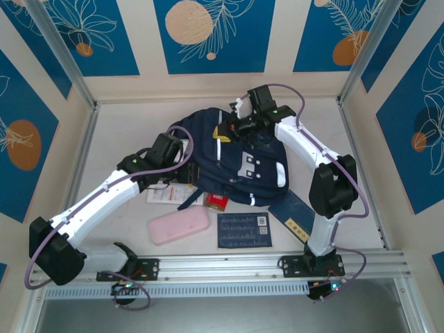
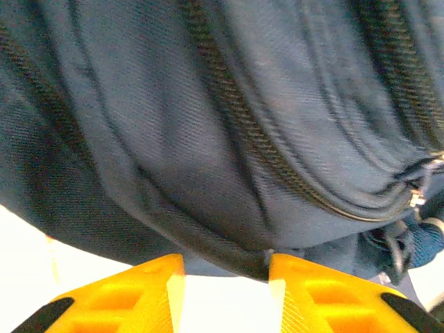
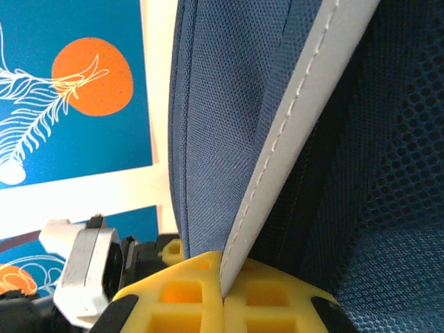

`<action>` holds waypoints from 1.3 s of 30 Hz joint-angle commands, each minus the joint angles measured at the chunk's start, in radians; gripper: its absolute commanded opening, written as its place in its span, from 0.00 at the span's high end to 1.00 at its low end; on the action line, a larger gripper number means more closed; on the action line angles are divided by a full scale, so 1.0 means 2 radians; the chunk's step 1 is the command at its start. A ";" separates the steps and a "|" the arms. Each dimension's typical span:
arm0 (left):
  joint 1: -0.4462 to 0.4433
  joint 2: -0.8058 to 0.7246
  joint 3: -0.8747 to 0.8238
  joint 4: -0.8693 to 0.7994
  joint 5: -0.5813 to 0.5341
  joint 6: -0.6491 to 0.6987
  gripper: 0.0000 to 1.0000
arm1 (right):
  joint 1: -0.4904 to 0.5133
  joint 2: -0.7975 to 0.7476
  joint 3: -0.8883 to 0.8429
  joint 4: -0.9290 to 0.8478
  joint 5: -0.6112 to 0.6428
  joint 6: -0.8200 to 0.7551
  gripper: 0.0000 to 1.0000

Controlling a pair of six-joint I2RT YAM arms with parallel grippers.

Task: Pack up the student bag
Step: Rotate the student bag at the center of the table.

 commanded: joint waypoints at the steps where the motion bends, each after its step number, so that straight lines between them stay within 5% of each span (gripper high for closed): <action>1: 0.012 -0.016 0.011 -0.019 -0.037 0.006 0.62 | -0.005 -0.037 0.048 -0.041 -0.051 -0.082 1.00; 7: 0.092 -0.030 0.070 -0.037 -0.035 -0.024 0.39 | 0.001 -0.071 0.027 -0.082 -0.006 -0.191 1.00; 12: 0.145 0.027 0.112 -0.039 0.029 -0.056 0.16 | 0.026 -0.114 -0.037 -0.052 0.028 -0.248 1.00; 17: 0.177 0.097 0.120 -0.002 0.127 -0.092 0.15 | 0.028 -0.139 -0.074 -0.022 0.033 -0.270 1.00; 22: 0.178 0.133 0.101 0.057 0.201 -0.122 0.29 | 0.016 -0.147 -0.086 -0.006 0.031 -0.268 1.00; 28: 0.181 0.131 0.064 0.121 0.240 -0.158 1.00 | 0.000 -0.124 -0.047 -0.022 0.045 -0.271 1.00; 32: 0.181 0.116 0.050 0.140 0.245 -0.167 1.00 | 0.013 -0.093 0.024 -0.073 0.099 -0.307 1.00; 39: 0.181 -0.014 -0.016 0.193 0.202 -0.196 1.00 | 0.058 0.010 0.246 -0.189 0.294 -0.375 1.00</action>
